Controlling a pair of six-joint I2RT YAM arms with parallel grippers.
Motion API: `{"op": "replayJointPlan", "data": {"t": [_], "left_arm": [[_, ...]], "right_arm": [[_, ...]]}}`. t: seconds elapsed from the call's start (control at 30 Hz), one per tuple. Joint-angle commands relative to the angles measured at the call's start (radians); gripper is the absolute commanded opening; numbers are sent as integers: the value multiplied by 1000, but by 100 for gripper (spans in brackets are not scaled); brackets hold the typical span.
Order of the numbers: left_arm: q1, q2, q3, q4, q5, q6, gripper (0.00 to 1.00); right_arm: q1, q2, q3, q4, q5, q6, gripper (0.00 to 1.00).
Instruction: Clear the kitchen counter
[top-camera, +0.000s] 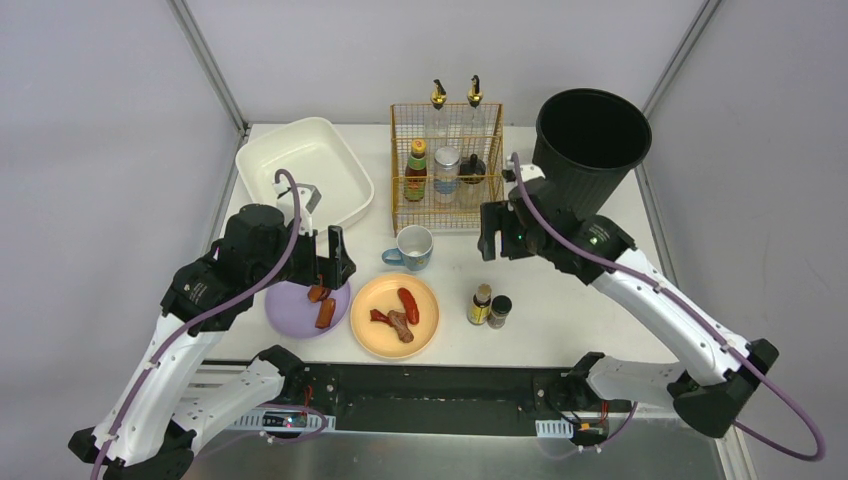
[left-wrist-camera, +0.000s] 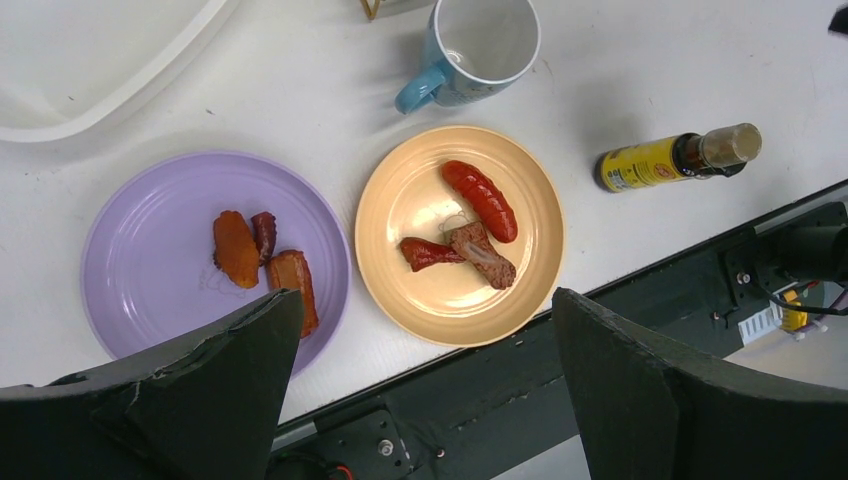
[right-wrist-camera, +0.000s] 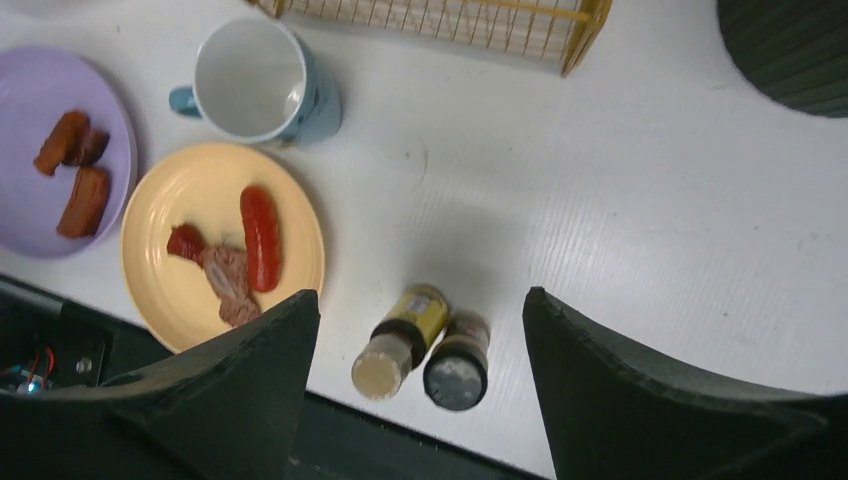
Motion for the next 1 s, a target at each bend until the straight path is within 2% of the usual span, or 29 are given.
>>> {"op": "replayJointPlan", "data": {"t": [0.0,0.27,0.67,0.97], "left_arm": [[-2,-12,14,-8,-16,-28,100],[-1,-36,0,-7,-18,-43,100],[-1,-57,-17,-9,-11,-52,100],[-1,-62,-25,-9,-20,-46,100]], "right_arm": [[58,-109,-72,-38,-69,61,78],[145,-163,-153,-40,-90,149,78],[225,-79,-224,-1,30,229,78],[269,20,-187,-32,99,229,68]]}}
